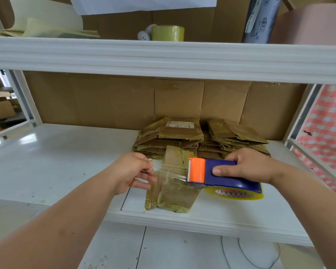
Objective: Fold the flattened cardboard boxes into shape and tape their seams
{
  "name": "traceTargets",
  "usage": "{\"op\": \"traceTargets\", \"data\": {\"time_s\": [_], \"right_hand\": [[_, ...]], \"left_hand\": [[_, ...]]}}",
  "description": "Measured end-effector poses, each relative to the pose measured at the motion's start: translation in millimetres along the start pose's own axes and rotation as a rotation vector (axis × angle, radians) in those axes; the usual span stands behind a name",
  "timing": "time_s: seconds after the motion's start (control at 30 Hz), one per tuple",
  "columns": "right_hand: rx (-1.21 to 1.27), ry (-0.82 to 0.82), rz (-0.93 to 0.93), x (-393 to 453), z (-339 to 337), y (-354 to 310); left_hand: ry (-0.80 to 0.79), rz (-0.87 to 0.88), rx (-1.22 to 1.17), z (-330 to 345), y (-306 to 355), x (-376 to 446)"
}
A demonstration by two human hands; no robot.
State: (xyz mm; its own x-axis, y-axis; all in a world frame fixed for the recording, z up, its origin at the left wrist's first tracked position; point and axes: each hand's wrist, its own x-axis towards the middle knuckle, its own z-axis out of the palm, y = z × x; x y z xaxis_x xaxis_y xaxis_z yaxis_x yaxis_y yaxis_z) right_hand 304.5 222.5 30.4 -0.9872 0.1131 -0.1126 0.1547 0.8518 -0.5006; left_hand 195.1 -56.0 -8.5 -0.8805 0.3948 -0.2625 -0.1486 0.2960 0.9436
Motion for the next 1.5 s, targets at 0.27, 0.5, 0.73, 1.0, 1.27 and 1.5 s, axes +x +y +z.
{"op": "traceTargets", "data": {"time_s": [0.27,0.5,0.73,1.0,1.27,1.5], "right_hand": [[-0.059,-0.060,0.087,5,5,3],[-0.069,-0.097,0.120,10,4,2],[-0.076,-0.121,0.091,18,8,-3],[-0.116,-0.129,-0.003,28,23,-7],[-0.113,-0.119,-0.011,31,25,-5],[-0.069,-0.111,-0.011,28,27,-3]], "left_hand": [[-0.033,-0.137,0.081,12,-8,9],[-0.039,-0.245,0.043,15,-12,11],[-0.062,-0.371,0.132,17,-25,14],[-0.012,-0.366,0.298,20,-24,16],[-0.043,-0.377,0.470,14,-44,15],[0.059,0.423,0.709,20,-16,15]]}}
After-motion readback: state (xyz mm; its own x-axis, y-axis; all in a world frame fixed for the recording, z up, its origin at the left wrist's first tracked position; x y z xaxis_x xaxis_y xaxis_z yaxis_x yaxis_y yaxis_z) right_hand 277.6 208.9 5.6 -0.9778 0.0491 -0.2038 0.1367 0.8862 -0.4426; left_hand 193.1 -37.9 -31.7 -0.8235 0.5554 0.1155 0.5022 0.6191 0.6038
